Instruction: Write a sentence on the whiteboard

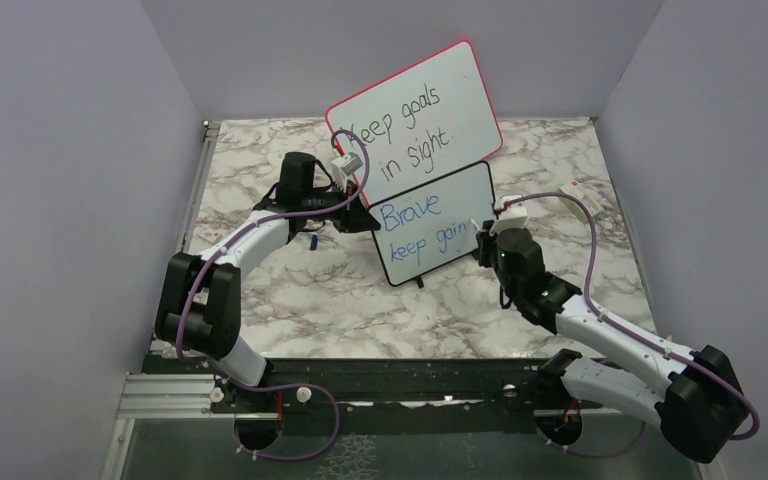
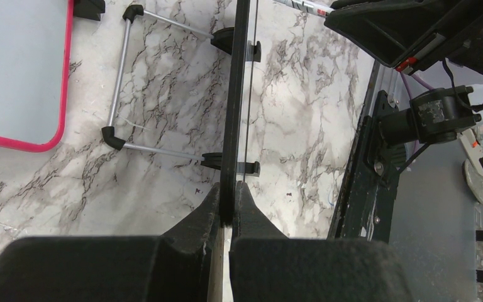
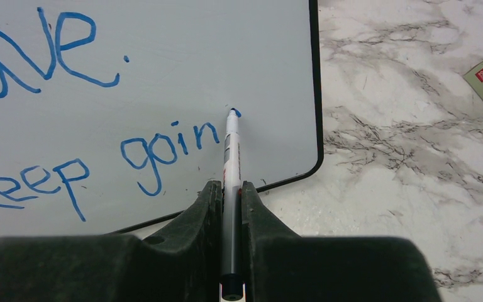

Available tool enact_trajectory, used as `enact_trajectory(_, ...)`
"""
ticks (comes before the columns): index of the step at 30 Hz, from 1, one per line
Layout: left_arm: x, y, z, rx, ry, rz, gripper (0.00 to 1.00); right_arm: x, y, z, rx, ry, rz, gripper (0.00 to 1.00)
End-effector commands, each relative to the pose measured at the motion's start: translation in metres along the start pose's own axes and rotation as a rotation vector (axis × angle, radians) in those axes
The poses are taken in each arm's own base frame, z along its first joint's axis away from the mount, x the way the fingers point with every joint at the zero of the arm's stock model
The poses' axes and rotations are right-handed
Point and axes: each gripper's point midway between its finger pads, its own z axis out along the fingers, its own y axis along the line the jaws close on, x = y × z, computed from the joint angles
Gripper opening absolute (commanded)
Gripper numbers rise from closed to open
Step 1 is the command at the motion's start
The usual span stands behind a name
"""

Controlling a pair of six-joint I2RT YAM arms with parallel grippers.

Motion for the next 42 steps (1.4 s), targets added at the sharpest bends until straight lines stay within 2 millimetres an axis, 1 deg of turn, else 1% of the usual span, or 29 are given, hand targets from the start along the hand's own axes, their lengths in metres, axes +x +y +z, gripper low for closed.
enact_trajectory(1,0.014,0.008,0.003,-0.037,0.045,-0.012,0.0,-0.022,0.009,-0.001,-0.048,-0.066,0.032,0.0)
enact_trajectory(11,0.013,0.008,0.002,-0.039,0.044,-0.01,0.0,-0.012,0.012,-0.003,-0.069,-0.029,0.034,0.01)
enact_trajectory(18,0.013,0.008,0.002,-0.042,0.043,-0.01,0.0,0.002,0.013,-0.005,-0.08,0.022,0.032,0.01)
enact_trajectory(29,0.014,0.008,0.002,-0.044,0.044,-0.01,0.0,0.017,0.002,-0.007,-0.023,0.062,0.027,0.0)
enact_trajectory(36,0.013,0.009,0.002,-0.045,0.044,-0.008,0.0,0.013,-0.008,-0.005,0.028,0.04,0.021,0.01)
enact_trajectory(42,0.014,0.009,0.002,-0.047,0.046,-0.009,0.0,0.008,-0.008,-0.002,0.034,0.022,0.021,0.01)
